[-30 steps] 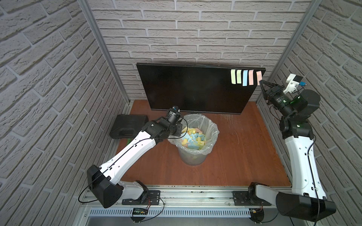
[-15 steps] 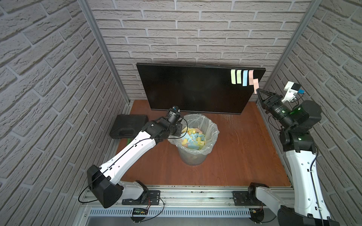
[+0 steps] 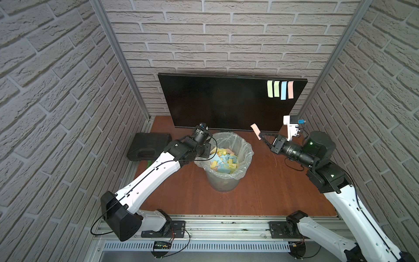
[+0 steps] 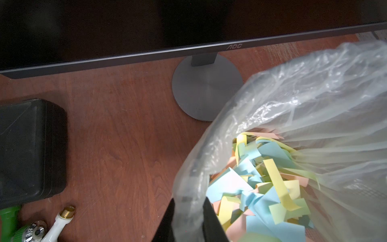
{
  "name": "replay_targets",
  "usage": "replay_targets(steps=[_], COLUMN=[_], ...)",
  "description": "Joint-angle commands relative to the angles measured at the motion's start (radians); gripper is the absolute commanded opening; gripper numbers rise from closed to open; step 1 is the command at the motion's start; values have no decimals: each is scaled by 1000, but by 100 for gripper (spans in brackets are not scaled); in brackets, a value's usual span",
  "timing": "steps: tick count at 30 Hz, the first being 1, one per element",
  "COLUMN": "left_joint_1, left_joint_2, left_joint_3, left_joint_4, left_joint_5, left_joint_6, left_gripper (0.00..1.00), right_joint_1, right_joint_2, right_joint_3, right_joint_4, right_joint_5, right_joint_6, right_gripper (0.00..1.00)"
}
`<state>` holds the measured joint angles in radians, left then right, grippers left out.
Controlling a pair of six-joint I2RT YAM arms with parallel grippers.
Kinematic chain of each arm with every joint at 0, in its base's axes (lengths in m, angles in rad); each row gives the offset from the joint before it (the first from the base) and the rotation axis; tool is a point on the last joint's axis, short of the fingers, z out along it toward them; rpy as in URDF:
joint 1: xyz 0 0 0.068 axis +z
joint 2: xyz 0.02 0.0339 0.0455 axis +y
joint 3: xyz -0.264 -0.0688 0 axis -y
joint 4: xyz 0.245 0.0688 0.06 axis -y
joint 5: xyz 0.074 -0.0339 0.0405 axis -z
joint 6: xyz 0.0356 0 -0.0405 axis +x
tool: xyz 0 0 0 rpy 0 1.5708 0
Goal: Remove the sticky note from the monitor
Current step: Place the sticky note in the trash bin.
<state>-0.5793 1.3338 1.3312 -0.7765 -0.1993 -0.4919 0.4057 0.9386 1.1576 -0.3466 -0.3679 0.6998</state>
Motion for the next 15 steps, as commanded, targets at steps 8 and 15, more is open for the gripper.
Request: replay_targets(steps=[8, 15], left_joint_1=[-4, -4], left_joint_2=[3, -3], left_joint_3=[-32, -39], left_joint_4=[21, 28], left_joint_5=[-1, 0], left_joint_6=[-5, -7], left_gripper=[20, 20], right_joint_1=[264, 380], right_joint_2=[252, 383], right_joint_3=[136, 203], right_joint_4=[-234, -302], right_joint_5=[222, 356], right_joint_6=[-313, -386], right_gripper=[3, 3])
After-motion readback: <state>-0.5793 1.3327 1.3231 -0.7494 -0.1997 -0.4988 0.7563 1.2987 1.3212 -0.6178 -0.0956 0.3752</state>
